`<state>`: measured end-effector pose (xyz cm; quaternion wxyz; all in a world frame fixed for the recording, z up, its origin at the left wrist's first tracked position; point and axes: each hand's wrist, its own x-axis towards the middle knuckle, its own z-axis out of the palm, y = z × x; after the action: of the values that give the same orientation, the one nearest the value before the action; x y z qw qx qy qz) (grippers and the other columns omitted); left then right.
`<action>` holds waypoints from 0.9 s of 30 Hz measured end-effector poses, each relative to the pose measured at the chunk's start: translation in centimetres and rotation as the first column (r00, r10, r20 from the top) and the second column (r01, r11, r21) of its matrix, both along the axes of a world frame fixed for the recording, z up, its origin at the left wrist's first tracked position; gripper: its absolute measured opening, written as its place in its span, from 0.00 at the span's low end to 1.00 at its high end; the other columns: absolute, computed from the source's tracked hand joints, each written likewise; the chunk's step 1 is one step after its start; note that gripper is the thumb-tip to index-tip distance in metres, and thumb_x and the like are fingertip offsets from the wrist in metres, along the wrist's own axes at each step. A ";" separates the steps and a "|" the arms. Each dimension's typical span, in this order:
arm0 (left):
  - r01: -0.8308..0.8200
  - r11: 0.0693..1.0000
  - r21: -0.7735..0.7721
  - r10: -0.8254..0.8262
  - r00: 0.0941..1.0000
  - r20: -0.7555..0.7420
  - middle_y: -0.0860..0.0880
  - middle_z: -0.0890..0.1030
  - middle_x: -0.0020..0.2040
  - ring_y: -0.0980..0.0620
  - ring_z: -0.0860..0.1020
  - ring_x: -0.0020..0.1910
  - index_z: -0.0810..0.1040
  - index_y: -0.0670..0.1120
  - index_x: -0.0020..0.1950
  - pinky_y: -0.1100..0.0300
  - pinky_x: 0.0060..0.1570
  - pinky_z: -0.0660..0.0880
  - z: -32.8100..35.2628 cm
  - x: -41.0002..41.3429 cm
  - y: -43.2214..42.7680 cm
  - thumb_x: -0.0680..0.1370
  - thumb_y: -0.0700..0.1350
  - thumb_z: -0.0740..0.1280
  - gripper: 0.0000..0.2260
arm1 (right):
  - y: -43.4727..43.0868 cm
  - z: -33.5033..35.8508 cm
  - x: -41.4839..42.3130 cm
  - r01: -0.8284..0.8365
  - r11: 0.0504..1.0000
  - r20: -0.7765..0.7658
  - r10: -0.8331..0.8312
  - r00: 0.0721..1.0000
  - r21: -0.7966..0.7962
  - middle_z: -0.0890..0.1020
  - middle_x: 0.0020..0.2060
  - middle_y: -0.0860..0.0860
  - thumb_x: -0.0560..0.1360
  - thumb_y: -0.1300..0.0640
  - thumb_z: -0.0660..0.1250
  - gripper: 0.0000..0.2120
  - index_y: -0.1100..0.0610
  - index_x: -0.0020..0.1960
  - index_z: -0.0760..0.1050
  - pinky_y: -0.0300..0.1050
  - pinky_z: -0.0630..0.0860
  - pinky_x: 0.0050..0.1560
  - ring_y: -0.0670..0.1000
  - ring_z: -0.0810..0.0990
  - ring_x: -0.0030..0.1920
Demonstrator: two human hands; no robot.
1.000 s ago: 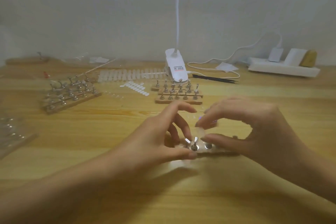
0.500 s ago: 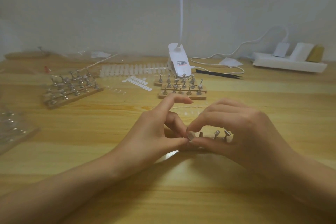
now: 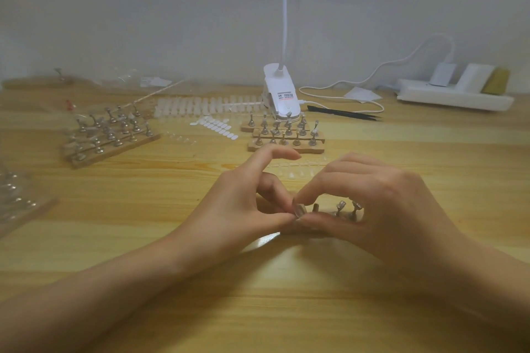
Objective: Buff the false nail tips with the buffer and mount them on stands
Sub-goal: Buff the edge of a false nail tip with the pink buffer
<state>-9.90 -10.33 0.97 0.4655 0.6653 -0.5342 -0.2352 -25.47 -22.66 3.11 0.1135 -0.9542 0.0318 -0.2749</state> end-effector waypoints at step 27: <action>0.006 0.999 -0.036 -0.006 1.000 -0.009 0.55 0.84 0.39 0.57 0.77 0.35 0.68 0.62 0.67 0.63 0.44 0.76 -0.5 0.4 0.1 0.70 0.43 0.78 0.31 | -0.9 -1.4 -1.2 -0.030 0.997 0.109 0.037 0.993 -0.067 0.80 0.59 0.43 0.78 0.50 0.61 0.14 0.42 0.53 0.85 0.55 0.67 0.60 0.52 0.74 0.60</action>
<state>-9.53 -10.25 0.44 0.4792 0.6542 -0.5381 -0.2298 -26.68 -23.57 1.69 0.0887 -0.9412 0.0003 -0.3259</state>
